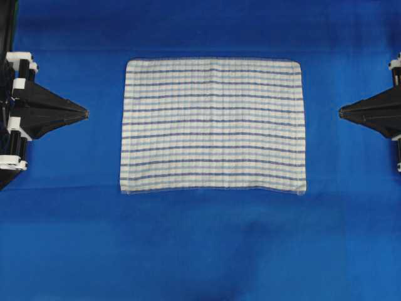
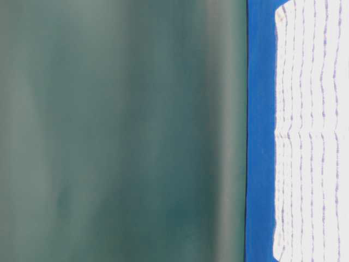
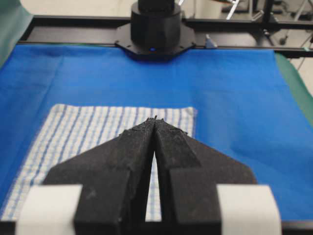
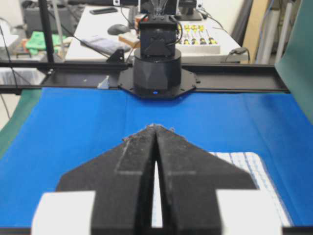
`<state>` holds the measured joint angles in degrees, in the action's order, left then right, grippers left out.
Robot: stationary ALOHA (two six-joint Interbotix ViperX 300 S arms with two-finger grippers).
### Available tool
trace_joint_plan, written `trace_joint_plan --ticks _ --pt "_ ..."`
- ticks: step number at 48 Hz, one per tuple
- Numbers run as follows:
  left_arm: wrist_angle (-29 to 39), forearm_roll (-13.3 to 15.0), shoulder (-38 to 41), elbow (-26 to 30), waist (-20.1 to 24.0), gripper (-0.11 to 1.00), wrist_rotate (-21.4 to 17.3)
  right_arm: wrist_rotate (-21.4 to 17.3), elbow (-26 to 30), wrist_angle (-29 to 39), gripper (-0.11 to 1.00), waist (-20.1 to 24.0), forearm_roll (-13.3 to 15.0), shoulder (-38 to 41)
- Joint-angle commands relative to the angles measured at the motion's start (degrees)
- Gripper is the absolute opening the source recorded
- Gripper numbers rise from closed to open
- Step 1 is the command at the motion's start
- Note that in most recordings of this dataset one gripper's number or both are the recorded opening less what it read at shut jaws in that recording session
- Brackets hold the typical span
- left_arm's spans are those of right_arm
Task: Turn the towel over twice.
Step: 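Move both grippers to the towel's far corners and pinch them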
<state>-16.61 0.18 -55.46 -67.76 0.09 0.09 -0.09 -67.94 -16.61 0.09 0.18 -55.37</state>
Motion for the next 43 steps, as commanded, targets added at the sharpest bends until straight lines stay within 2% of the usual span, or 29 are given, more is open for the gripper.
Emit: trace_joint_plan --ticks 1,10,24,31,34,38,43 --pt "-0.44 0.79 0.18 1.23 0.0 0.0 -1.05 0.88 1.93 -0.18 0.0 -0.7 0.0 0.7" --pt "-0.53 0.79 1.05 1.14 2.37 0.0 -2.46 0.35 2.81 2.72 0.0 -5.54 0.0 1.23" --pt "-0.79 0.88 6.77 0.7 14.06 0.0 -2.29 -1.76 2.55 4.92 0.0 -16.0 -0.26 5.19" --pt "-1.23 0.88 10.81 0.7 18.11 0.02 -2.29 -2.37 2.11 4.92 0.0 -20.21 -0.26 8.61" --pt "-1.67 0.88 12.39 0.53 19.25 0.1 -2.46 -2.46 2.11 5.01 0.01 -21.8 -0.26 10.72" --pt "-2.9 0.88 14.94 0.26 21.01 0.28 -2.55 -2.46 2.2 4.92 0.03 -23.99 -0.26 14.24" --pt "-5.98 0.88 18.72 -0.35 23.38 0.59 -2.64 -2.46 2.55 4.75 0.32 -26.98 -0.26 19.86"
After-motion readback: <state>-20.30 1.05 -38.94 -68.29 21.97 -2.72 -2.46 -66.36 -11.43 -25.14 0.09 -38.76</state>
